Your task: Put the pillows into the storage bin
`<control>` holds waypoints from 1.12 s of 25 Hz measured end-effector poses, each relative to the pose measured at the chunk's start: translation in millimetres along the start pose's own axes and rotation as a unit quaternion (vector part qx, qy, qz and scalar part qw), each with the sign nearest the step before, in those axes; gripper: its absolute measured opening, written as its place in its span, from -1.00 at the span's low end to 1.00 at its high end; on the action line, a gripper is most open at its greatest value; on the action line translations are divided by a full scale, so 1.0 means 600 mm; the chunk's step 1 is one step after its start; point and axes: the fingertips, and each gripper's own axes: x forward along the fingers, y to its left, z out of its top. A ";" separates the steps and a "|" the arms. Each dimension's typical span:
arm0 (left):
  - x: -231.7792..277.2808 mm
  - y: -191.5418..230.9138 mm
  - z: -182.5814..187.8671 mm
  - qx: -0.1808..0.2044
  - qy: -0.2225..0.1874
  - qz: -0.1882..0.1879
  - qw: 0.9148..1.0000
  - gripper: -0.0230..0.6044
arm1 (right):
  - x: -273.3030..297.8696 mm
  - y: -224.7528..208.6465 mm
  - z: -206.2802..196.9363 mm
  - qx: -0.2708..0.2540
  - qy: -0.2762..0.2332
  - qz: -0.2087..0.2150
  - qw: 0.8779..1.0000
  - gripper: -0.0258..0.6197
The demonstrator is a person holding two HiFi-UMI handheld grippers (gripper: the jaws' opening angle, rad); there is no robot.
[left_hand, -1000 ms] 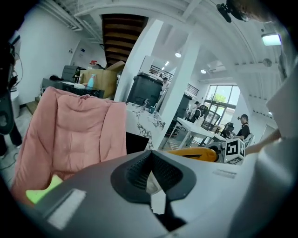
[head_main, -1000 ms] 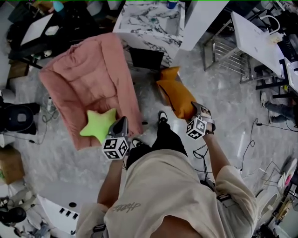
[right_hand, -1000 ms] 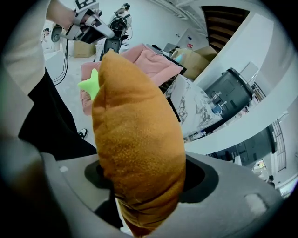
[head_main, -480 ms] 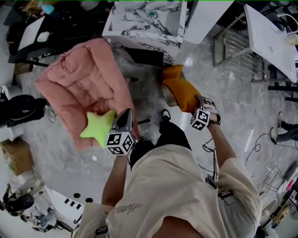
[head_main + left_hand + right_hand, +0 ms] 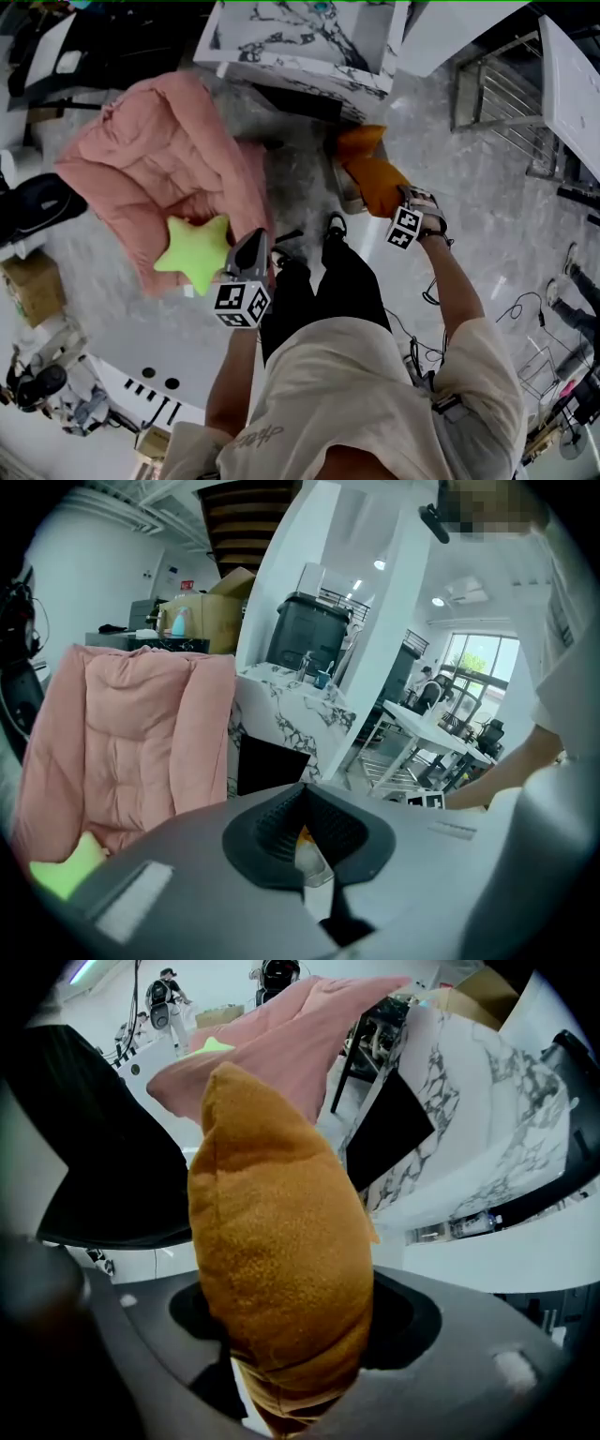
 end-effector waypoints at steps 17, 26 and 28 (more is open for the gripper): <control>0.068 0.037 -0.019 -0.043 0.020 0.011 0.999 -0.87 | 0.290 -0.013 0.024 -0.068 0.063 0.091 0.992 0.21; 0.093 0.066 -0.059 -0.063 0.037 0.019 0.997 -0.87 | 0.364 -0.018 0.012 -0.056 0.084 0.106 0.989 0.23; 0.096 0.069 -0.066 -0.068 0.039 0.020 0.997 -0.87 | 0.375 -0.016 0.009 -0.061 0.088 0.109 0.988 0.23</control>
